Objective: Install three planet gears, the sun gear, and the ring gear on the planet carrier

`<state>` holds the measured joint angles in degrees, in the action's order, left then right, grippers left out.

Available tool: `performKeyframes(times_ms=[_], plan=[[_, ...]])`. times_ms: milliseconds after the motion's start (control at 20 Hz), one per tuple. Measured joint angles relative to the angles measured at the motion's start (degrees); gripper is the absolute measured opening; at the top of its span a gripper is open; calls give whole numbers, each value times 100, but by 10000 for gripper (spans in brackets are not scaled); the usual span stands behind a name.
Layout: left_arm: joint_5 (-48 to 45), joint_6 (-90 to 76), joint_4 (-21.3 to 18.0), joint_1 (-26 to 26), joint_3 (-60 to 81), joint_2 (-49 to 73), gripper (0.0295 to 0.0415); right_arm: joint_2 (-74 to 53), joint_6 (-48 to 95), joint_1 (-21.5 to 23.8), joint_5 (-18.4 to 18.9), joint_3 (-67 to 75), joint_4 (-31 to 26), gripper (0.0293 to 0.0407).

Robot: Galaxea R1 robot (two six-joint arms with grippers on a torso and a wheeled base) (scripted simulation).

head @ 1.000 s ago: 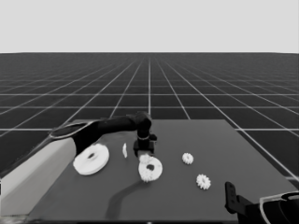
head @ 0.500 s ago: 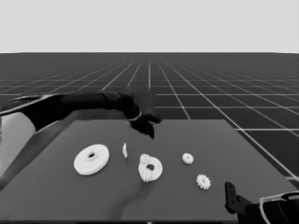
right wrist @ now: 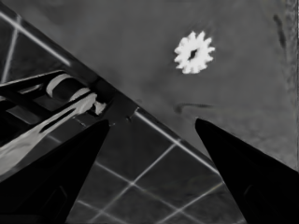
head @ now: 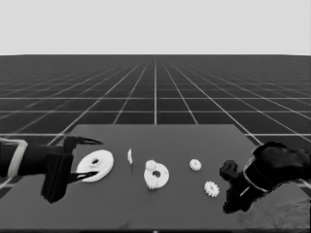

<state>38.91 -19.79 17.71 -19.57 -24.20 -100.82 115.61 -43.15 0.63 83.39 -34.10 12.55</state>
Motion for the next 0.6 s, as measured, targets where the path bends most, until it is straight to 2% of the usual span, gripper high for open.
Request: performKeyframes(times_ms=[50, 100, 200, 300, 450, 500, 550, 600], plan=[[-6, -13, 3, -2, 11, 11, 385, 1210, -887, 1076, 219, -1852, -1034, 392], [-10, -20, 4, -2, 17, 18, 385, 1918, -1102, 1200, 414, -3278, -1238, 389], [-14, -27, 5, -3, 23, 24, 385, 2682, -1128, 1202, 638, -4912, -1342, 385], [-15, -30, 6, -4, 25, 26, 385, 3005, -1068, 1189, 723, -5608, -1359, 385], [-15, -31, 6, -4, 26, 26, 385, 3159, -1022, 1179, 760, -5940, -1360, 385], [-15, -31, 6, -4, 26, 26, 385, 3159, -1028, 481, 238, -5937, -643, 385], [-15, -31, 6, -4, 26, 27, 385, 3259, -943, -174, -85, -6175, -223, 385], [-15, -31, 6, -4, 26, 27, 385, 3389, -817, -527, -296, -6482, -9, 385]])
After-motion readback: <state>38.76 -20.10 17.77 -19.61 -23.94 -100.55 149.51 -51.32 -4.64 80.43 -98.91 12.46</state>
